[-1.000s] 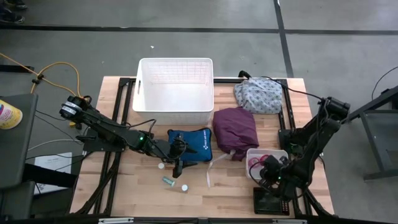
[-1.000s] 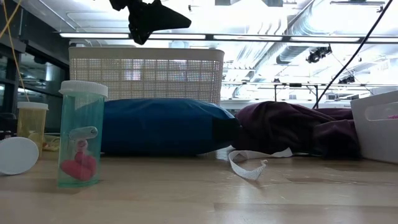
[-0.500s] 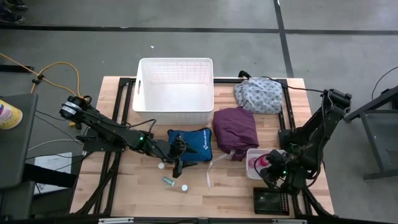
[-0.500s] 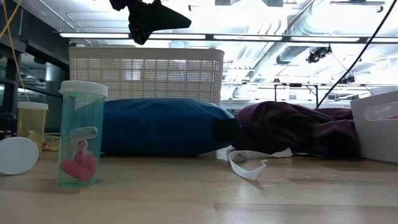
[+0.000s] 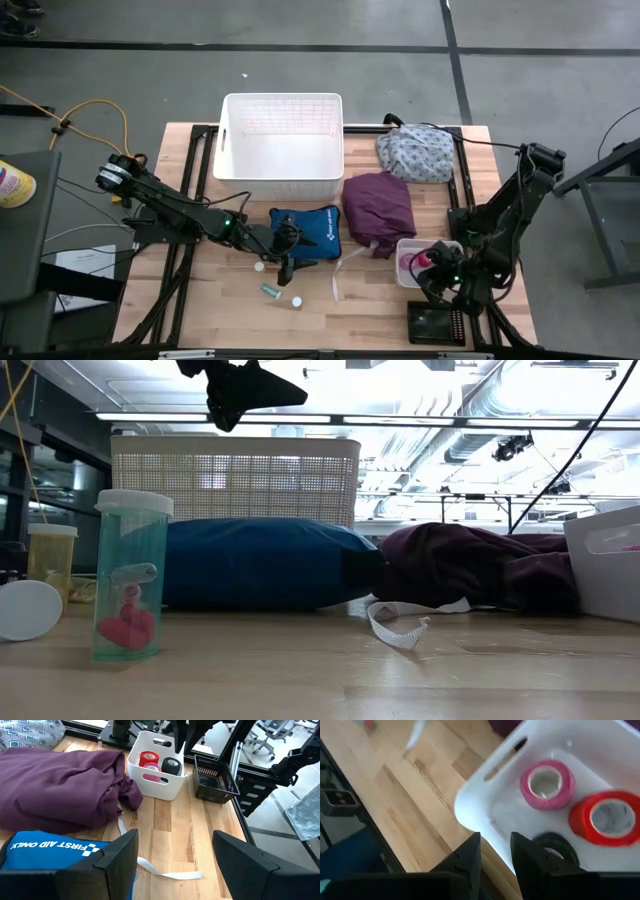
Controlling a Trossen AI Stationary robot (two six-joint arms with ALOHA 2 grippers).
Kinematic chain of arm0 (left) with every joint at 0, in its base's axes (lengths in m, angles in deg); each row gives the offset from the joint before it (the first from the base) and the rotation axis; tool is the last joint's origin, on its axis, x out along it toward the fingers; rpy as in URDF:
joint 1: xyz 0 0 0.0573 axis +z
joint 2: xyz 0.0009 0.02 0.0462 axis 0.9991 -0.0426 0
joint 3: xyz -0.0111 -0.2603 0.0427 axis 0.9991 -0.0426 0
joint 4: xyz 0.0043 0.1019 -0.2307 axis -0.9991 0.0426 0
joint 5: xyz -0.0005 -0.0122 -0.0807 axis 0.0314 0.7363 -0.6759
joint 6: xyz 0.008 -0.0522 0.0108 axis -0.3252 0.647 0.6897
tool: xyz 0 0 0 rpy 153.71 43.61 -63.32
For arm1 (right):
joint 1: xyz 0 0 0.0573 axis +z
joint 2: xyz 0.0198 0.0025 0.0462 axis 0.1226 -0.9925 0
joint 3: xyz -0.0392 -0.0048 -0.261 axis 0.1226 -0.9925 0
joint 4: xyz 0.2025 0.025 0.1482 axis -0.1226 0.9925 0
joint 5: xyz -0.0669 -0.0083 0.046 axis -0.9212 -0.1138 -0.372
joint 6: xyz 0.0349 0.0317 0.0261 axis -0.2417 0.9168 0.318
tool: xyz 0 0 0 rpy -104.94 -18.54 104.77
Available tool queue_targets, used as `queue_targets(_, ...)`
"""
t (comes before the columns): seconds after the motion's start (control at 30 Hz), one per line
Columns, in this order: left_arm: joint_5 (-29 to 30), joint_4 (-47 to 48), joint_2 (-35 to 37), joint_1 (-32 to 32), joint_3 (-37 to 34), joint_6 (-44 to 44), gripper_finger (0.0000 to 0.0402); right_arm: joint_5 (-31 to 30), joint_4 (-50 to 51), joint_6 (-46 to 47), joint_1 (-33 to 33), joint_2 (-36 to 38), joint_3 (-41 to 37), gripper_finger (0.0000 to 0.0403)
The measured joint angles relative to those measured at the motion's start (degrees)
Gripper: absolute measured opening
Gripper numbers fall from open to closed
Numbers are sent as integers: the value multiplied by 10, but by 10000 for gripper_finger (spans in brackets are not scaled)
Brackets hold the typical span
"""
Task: Pick & Place Medicine items
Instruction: Put the bottom yellow pill bottle into the black bin
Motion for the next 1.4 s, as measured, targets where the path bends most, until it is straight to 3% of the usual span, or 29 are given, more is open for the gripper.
queue_targets(0.2,0,0,0,0,0,0,247,-53,-15,-45,-3,0,0,93)
queue_targets(0.43,0,0,0,0,0,1,247,-57,-21,-140,-48,16,0,93)
queue_targets(0.73,0,0,0,0,0,1,247,-56,-99,-362,-145,68,0,93)
queue_targets(1.17,0,0,0,0,0,1,247,-13,-196,-629,-304,98,0,93)
queue_targets(1.4,0,0,0,0,0,1,247,56,-257,-761,-395,98,0,93)
